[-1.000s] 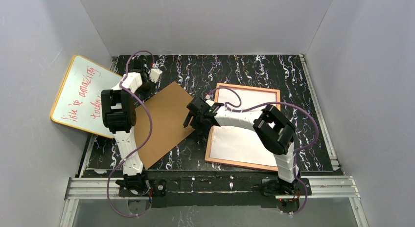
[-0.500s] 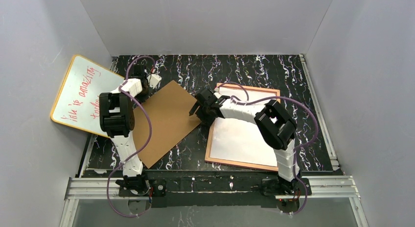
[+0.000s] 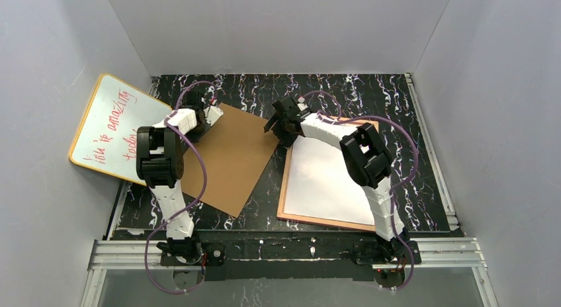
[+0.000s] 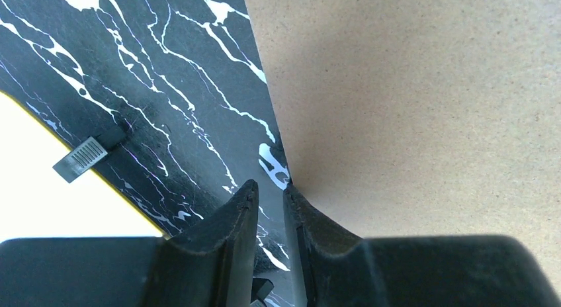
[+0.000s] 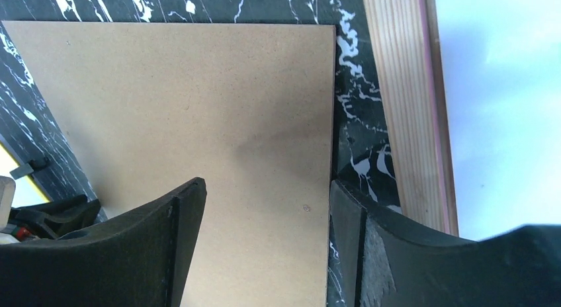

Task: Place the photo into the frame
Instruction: Adjust the photo frame item at the center of the board.

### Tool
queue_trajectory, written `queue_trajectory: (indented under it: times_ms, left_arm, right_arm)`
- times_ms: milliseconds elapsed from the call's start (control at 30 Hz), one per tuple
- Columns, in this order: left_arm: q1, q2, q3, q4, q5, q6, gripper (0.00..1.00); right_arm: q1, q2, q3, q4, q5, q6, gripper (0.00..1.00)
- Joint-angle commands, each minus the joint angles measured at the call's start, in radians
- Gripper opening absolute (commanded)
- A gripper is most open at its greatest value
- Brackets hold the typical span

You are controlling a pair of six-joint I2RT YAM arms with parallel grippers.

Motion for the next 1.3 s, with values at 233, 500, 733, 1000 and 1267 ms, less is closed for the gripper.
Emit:
queue_trajectory:
  times_ms: [233,500,733,1000,1267]
  left_arm:
    - [0.070,0.058,-0.020,-0.310,0.258,-0.041,0.21]
    - [0.083,0.002,-0.124,-0.240,0.210,-0.016,0.21]
    - [0.083,-0.012,-0.185,-0.192,0.153,0.001,0.20]
    - [0.077,-0.057,-0.269,-0.161,0.129,0.048,0.19]
    - [-0.028,-0.067,-0.340,-0.226,0.242,0.048,0.18]
  right_arm:
    - [0.125,-0.062,0.010,-0.187,0.057,-0.056,0.92]
    - [0.255,-0.083,0.018,-0.361,0.118,0.013,0.99]
    - [0.312,-0.130,-0.093,-0.281,0.063,0.054,0.99]
    - [0.307,-0.107,-0.121,-0.206,0.059,0.096,0.99]
    - [0.235,-0.075,-0.100,-0.167,0.115,0.114,0.99]
